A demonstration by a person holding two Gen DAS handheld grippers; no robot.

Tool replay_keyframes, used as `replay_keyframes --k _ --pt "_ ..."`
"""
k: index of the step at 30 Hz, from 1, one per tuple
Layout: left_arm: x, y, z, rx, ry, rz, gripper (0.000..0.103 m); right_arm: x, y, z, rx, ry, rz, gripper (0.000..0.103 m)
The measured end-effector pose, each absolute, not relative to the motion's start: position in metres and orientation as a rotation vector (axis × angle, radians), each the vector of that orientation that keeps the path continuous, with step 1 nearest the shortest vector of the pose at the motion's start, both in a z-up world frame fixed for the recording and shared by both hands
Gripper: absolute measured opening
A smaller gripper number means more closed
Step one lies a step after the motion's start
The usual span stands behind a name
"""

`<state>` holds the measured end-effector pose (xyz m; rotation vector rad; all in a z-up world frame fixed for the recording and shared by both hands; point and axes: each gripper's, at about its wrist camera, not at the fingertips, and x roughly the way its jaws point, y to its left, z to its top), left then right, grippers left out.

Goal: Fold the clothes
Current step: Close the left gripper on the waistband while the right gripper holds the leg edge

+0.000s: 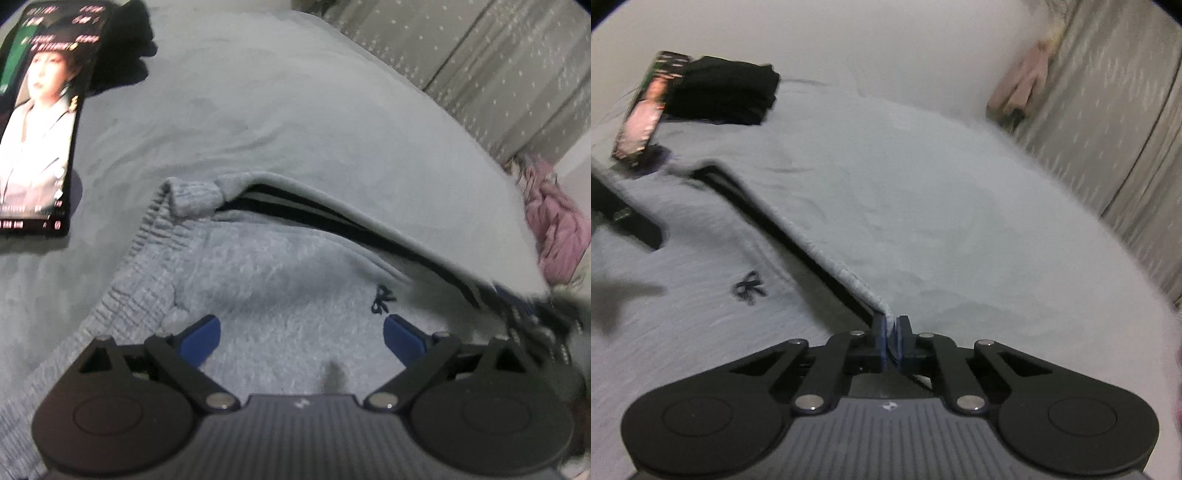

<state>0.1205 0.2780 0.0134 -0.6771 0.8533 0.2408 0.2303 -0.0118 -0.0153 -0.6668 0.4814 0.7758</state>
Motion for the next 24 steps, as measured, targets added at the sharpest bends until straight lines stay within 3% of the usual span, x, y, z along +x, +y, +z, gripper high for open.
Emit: replay_keyframes --k 10,24 --pt "0.088 0.296 0.017 -0.836 0.744 0.171 0.095 0.104 -0.046 0.003 -0.755 0.33 0.72 0.004" --pt "0.059 0.285 0.02 -0.83 0.744 0.068 0.094 0.007 -0.064 -0.049 -0.799 0.31 0.674 0.004"
